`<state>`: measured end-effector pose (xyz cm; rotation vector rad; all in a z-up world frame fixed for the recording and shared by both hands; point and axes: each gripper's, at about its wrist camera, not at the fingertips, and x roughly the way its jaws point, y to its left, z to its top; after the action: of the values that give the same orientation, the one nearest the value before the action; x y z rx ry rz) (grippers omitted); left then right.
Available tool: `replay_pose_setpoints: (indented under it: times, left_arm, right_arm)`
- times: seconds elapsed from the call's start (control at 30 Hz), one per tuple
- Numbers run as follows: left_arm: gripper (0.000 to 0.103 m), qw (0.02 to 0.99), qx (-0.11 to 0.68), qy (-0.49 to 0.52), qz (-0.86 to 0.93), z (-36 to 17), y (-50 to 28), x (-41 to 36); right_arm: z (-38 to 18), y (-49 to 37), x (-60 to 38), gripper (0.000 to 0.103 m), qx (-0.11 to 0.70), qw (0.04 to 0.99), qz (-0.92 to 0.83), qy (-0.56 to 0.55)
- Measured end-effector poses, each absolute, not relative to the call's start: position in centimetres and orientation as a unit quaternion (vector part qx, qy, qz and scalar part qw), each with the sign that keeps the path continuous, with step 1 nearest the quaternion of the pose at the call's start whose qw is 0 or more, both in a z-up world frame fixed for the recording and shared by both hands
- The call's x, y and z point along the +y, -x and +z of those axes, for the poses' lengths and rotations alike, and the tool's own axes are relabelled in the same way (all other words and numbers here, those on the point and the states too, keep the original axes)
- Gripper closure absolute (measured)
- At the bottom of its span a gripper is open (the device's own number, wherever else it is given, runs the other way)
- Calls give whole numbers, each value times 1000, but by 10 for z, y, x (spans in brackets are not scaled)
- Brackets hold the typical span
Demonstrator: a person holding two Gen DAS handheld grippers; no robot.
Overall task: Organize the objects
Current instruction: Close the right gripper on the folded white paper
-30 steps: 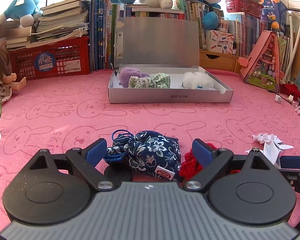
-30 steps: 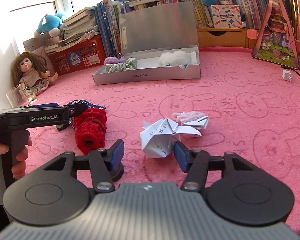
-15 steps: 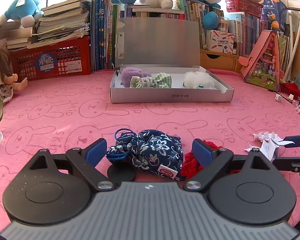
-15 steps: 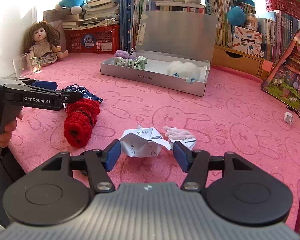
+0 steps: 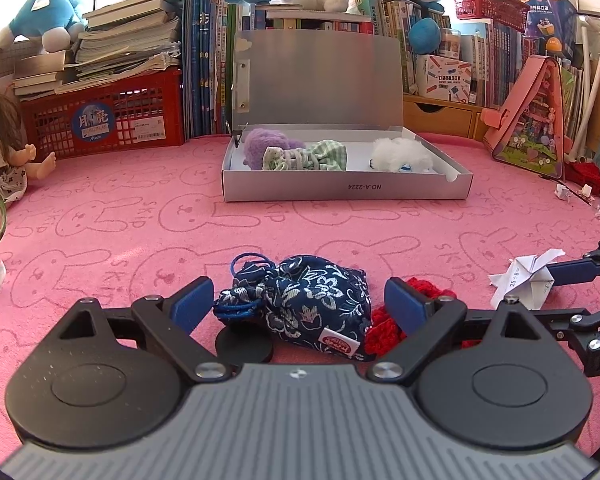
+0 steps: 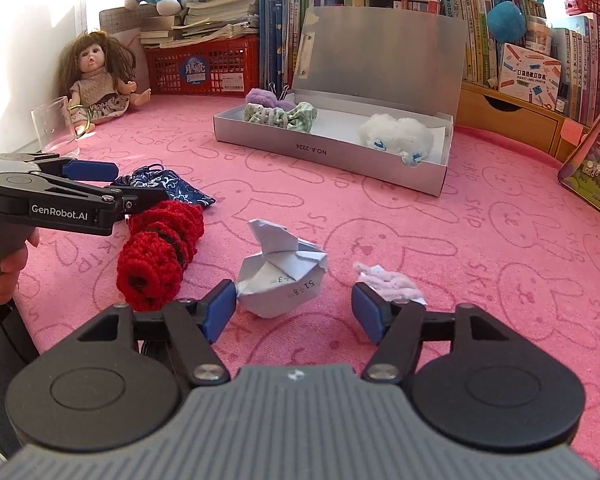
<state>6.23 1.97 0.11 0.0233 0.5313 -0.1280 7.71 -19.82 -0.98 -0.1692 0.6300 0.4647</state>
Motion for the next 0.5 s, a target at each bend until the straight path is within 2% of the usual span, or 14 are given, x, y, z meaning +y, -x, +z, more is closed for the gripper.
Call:
replay_pose_setpoints:
  times: [0.2,0.5]
  left_arm:
    - [9,963,262,-8,-62,0,-62,20]
    - [8,963,262,-8,-62,0,-63,19]
  right_arm:
    - [-4,-77,-192,20,296,919,236,113]
    - [-12,-72,-193,19,298,920,223,121]
